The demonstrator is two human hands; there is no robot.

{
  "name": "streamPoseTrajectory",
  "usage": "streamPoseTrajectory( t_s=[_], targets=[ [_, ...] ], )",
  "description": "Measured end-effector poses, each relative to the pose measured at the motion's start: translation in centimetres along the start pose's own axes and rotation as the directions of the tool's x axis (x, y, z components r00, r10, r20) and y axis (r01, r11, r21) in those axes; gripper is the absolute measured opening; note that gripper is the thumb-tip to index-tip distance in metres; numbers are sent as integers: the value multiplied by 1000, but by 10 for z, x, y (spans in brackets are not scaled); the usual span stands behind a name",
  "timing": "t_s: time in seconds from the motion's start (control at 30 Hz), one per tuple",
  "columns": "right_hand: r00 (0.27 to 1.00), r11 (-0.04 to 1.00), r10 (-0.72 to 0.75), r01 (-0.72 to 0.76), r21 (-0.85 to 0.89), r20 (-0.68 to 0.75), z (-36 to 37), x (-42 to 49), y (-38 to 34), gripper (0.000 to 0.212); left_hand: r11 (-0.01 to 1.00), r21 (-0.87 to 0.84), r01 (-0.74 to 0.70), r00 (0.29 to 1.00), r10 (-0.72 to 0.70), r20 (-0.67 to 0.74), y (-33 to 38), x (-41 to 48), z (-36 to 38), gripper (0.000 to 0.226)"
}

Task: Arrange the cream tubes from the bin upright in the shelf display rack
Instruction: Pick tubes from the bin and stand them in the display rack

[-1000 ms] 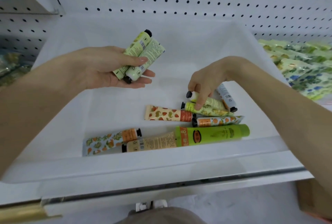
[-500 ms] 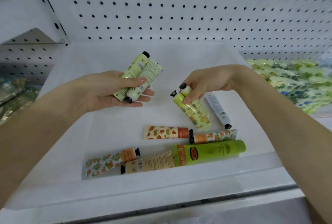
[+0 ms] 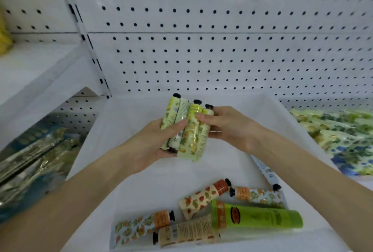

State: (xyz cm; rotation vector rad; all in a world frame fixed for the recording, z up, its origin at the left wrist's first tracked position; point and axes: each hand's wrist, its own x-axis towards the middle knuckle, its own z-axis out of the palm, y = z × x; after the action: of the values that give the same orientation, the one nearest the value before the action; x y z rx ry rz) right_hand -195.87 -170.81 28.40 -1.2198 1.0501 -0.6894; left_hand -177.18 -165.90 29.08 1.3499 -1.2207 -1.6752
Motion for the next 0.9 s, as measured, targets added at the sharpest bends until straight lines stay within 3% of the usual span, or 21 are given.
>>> streamPoseTrajectory(
  t_s=[0.1, 0.4, 0.57, 0.73, 0.9],
  targets=[
    [1000, 998, 26, -25, 65, -15, 3, 1, 3, 33, 1000, 23, -21, 1000, 21, 19, 0, 0, 0, 46],
    [1000, 997, -13, 13, 71, 6, 2, 2, 2, 31, 999, 7, -31, 1000, 31, 3, -5, 4, -3, 47],
    [993, 988, -55, 69, 136, -109, -8, -1, -5, 34, 998, -30, -60, 997, 59, -48, -3, 6, -7, 54],
    [973, 953, -35, 102, 286, -230, -17, -19, -29, 16, 990, -19, -142, 984, 139, -112, 6, -4, -9, 58],
    [986, 958, 11, 37, 283, -166, -27, -67, -54, 32, 968, 3, -251, 964, 251, -93, 22, -25, 3, 51]
  ],
)
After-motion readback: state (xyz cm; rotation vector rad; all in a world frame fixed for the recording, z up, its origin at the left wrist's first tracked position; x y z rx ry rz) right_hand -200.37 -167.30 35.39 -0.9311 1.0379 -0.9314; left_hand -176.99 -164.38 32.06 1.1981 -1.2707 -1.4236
